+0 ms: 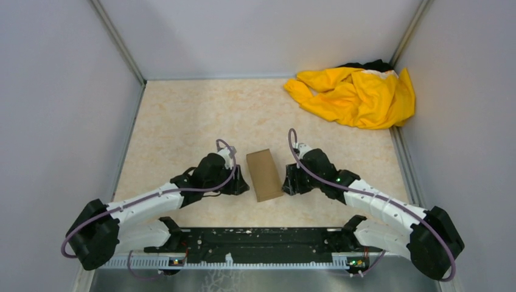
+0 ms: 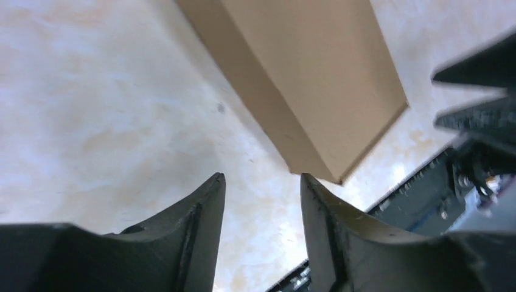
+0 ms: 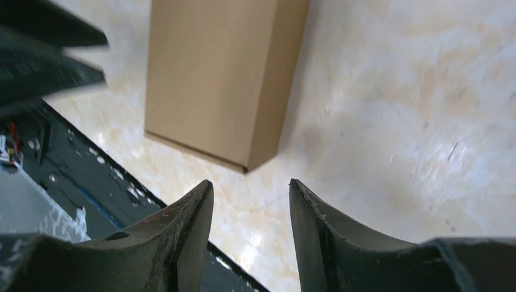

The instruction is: Fold the paper box

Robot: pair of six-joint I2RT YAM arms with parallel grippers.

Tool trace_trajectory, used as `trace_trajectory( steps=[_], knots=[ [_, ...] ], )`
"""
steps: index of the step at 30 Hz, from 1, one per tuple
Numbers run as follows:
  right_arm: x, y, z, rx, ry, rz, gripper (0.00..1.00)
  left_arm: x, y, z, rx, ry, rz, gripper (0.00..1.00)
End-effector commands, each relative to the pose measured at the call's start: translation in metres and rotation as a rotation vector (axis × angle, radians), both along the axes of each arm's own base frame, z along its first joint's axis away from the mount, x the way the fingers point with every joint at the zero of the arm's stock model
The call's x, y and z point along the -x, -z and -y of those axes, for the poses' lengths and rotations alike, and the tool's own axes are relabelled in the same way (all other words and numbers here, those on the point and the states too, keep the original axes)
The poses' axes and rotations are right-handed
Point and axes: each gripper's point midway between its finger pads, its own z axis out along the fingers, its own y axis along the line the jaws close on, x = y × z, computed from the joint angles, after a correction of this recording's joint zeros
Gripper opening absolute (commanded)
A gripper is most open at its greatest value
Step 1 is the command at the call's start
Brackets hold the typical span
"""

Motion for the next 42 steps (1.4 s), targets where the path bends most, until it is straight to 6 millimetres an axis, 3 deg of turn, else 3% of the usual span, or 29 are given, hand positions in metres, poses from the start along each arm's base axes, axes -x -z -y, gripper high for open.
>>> trace_trajectory(
  steps=[1,2,5,9,13,19,30,35,42],
  knots=[
    [0.029,0.014,0.008,-0.012,-0.015,-0.072,0.49,-0.043,-0.022,-0.031,-0.101,-0.120,0.115,0.63],
    [0.032,0.015,0.008,-0.017,-0.013,-0.075,0.48,-0.057,-0.031,-0.036,-0.099,-0.144,0.136,0.68],
    [0.039,0.020,0.002,-0.022,-0.022,-0.091,0.48,-0.098,-0.050,-0.053,-0.059,-0.194,0.163,0.97],
    [0.034,0.024,-0.014,-0.048,-0.027,-0.094,0.48,-0.138,-0.066,-0.066,-0.035,-0.257,0.177,0.99],
    [0.022,0.028,-0.029,-0.072,-0.017,-0.096,0.48,-0.159,-0.066,-0.069,-0.012,-0.289,0.185,0.99],
    [-0.004,0.042,-0.039,-0.050,0.020,-0.111,0.48,-0.165,-0.046,-0.065,0.004,-0.280,0.140,0.99],
    [-0.092,0.027,-0.041,-0.057,0.089,-0.041,0.48,-0.171,-0.031,-0.084,-0.010,-0.333,0.133,0.99],
    [-0.135,0.018,-0.040,-0.061,0.113,-0.010,0.48,-0.176,-0.030,-0.093,-0.005,-0.356,0.135,0.99],
    [-0.179,0.020,-0.043,-0.050,0.119,-0.008,0.48,-0.183,-0.037,-0.102,-0.003,-0.382,0.152,0.99]
  ],
)
